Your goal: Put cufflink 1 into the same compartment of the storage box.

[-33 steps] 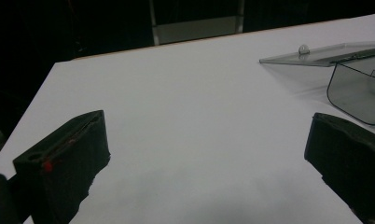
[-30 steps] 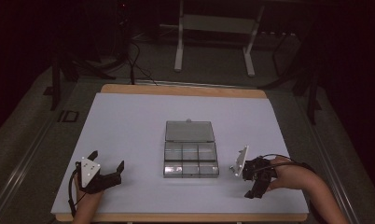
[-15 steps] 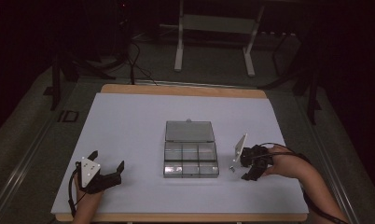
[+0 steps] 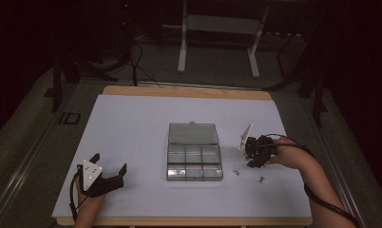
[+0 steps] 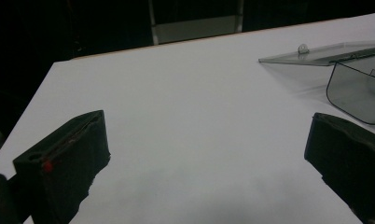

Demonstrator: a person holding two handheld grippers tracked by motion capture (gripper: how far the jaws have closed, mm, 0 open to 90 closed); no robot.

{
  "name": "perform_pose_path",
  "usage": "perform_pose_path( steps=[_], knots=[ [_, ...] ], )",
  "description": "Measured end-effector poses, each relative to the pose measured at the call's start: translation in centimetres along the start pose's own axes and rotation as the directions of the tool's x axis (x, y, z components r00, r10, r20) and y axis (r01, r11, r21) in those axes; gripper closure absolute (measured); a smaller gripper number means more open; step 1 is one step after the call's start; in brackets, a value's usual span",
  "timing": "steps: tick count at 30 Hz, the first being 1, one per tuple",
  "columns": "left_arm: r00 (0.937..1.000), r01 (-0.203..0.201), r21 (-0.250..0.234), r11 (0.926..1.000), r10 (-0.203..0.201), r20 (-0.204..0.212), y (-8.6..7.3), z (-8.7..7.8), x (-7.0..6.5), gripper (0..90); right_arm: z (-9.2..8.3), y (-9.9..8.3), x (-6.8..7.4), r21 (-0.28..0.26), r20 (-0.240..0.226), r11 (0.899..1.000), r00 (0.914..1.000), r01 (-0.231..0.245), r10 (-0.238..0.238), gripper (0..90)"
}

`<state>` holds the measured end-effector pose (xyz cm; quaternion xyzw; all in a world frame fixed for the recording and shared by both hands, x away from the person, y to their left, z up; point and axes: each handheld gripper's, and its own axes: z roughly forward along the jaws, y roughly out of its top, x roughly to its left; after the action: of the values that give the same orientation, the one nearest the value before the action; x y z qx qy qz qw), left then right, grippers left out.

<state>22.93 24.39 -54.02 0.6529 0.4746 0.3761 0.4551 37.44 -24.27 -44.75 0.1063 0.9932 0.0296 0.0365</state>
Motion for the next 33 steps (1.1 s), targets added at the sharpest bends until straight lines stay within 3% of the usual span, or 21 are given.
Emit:
perform_pose_path(
  steps=[18, 27, 33],
  knots=[
    [1.0, -0.002, 0.0, 1.0, 0.002, -0.003, 0.0, 0.0, 0.0, 0.8, 3.8, 0.3, -3.2, 0.077, 0.033, 0.997, 0.9993, -0.022, 0.019, 62.4],
    [1.0, 0.002, 0.003, 1.0, -0.002, -0.006, 0.0, 0.0, 0.0, 0.8, 5.0, 1.2, -4.0, 0.11, -0.002, 0.994, 0.9999, -0.012, 0.012, 62.7],
    [1.0, 0.003, 0.004, 1.0, -0.003, -0.005, 0.0, 0.0, 0.0, 0.9, 5.2, 1.2, -4.4, 0.11, -0.036, 0.993, 0.9986, -0.035, 0.039, 64.4]
  ],
)
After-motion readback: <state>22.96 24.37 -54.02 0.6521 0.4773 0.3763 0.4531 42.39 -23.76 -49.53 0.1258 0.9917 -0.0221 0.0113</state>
